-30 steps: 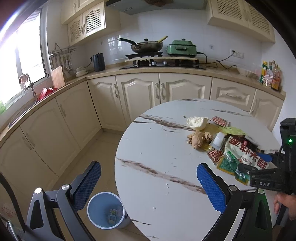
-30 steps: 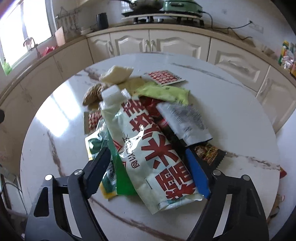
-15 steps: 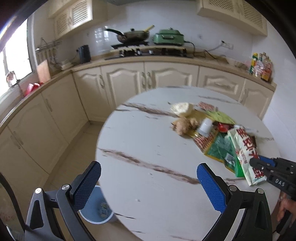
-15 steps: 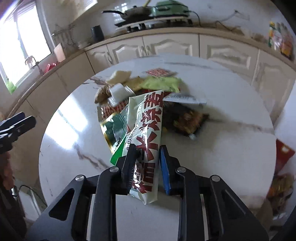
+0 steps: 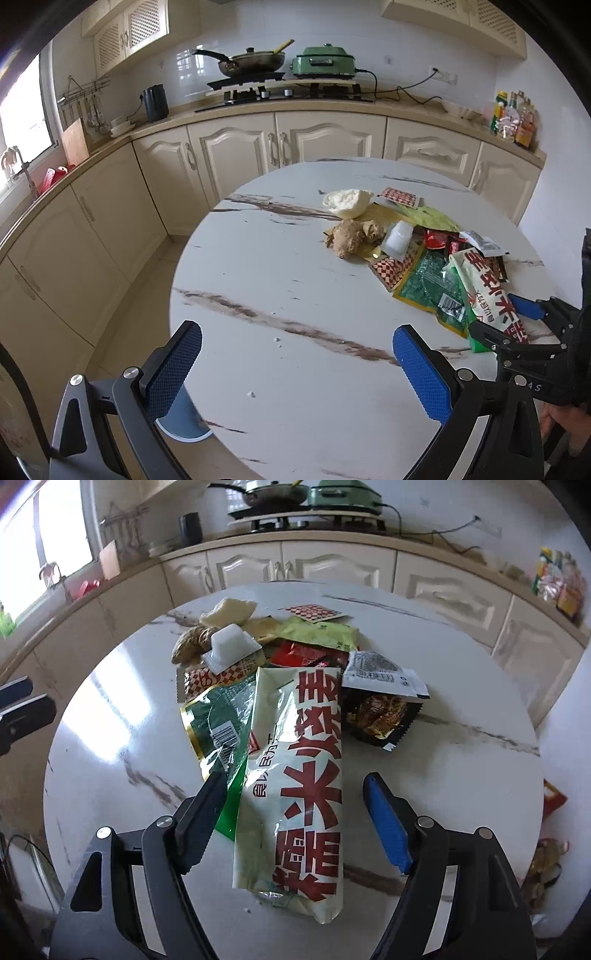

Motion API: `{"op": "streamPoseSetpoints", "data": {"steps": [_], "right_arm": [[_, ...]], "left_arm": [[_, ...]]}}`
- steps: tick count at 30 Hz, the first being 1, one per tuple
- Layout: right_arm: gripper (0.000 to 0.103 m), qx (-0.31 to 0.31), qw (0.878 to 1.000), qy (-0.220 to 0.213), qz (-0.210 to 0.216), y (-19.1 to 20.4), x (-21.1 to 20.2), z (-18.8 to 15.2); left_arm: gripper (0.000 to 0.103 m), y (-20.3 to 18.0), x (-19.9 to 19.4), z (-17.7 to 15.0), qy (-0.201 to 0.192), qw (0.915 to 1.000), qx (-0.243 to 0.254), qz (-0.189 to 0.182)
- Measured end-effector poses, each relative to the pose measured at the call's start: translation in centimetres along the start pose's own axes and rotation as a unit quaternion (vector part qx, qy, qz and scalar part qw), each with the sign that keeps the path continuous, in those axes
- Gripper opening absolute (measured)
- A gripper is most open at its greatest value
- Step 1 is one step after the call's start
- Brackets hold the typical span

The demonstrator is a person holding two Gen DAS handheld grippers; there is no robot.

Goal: Collect trash
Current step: 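Close the right tool on the white rice-noodle packet, then grasp the small white plastic tub with the left tool while the right tool holds the noodle packet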

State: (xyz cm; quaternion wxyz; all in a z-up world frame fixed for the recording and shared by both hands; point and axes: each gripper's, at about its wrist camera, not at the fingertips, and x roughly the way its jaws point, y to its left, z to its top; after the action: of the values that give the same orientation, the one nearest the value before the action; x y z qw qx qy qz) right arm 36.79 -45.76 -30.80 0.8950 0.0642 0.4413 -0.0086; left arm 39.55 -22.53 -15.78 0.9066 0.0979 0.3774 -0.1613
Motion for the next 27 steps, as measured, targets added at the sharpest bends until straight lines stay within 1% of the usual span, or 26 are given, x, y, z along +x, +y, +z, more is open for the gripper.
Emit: {"op": "streamPoseSetpoints", "data": {"steps": [1,2,4,7,10,13,16,18,19,20,22,23,24,26,27], "right_arm": [[0.063,-0.005,1.000,-0.003,0.004,0.0,-0.1,-0.1],[0.049,-0.011,1.000,-0.004,0.005,0.0,-0.2,-0.1],[0.048,-0.005,1.000,-0.002,0.013,-0.7,-0.5,-0.3],[0.047,0.009,1.000,-0.008,0.008,-1.8,-1.2,-0.9],[0.047,0.029,0.999,-0.018,0.000,-3.2,-1.8,-1.5],[0.047,0.044,0.999,-0.023,0.002,-4.2,-2.0,-1.6],[0.047,0.060,0.998,-0.028,0.008,-5.2,-2.1,-1.7],[0.048,0.068,0.997,-0.030,0.009,-5.9,-2.1,-1.6],[0.048,0.070,0.997,-0.030,0.010,-6.1,-2.0,-1.6],[0.048,0.072,0.997,-0.029,0.009,-6.3,-2.0,-1.5],[0.048,0.077,0.997,-0.030,0.012,-6.7,-2.0,-1.5],[0.048,0.080,0.996,-0.031,0.015,-6.9,-2.0,-1.5],[0.048,0.081,0.996,-0.032,0.017,-7.0,-1.9,-1.4],[0.048,0.085,0.996,-0.034,0.019,-7.2,-2.0,-1.5],[0.048,0.088,0.995,-0.036,0.020,-7.3,-1.9,-1.5]], "left_arm": [[0.102,-0.1,0.2,0.1,0.001,1.0000,0.000,-0.003],[0.102,-0.4,0.4,0.1,0.003,0.9999,0.001,-0.013],[0.102,-0.8,1.1,0.3,0.012,0.9995,0.004,-0.028],[0.102,-1.2,2.1,0.9,0.019,0.9984,0.004,-0.052],[0.102,-2.0,3.1,2.0,0.025,0.9974,0.009,-0.066],[0.102,-3.3,4.2,3.5,0.015,0.9967,0.022,-0.076],[0.102,-4.9,5.6,4.9,0.004,0.9952,0.052,-0.082],[0.100,-6.1,6.7,5.5,-0.005,0.9939,0.076,-0.080],[0.097,-6.6,7.1,5.7,-0.011,0.9931,0.087,-0.079],[0.085,-7.1,7.7,5.7,-0.014,0.9921,0.094,-0.082],[0.070,-7.9,9.5,6.0,-0.002,0.9881,0.112,-0.105],[0.063,-8.0,10.3,6.0,0.004,0.9872,0.114,-0.111],[0.060,-8.1,11.2,6.1,0.015,0.9864,0.113,-0.119],[0.046,-7.9,13.1,6.2,0.034,0.9844,0.106,-0.136],[0.046,-7.9,13.4,6.4,0.034,0.9842,0.104,-0.139]]}}
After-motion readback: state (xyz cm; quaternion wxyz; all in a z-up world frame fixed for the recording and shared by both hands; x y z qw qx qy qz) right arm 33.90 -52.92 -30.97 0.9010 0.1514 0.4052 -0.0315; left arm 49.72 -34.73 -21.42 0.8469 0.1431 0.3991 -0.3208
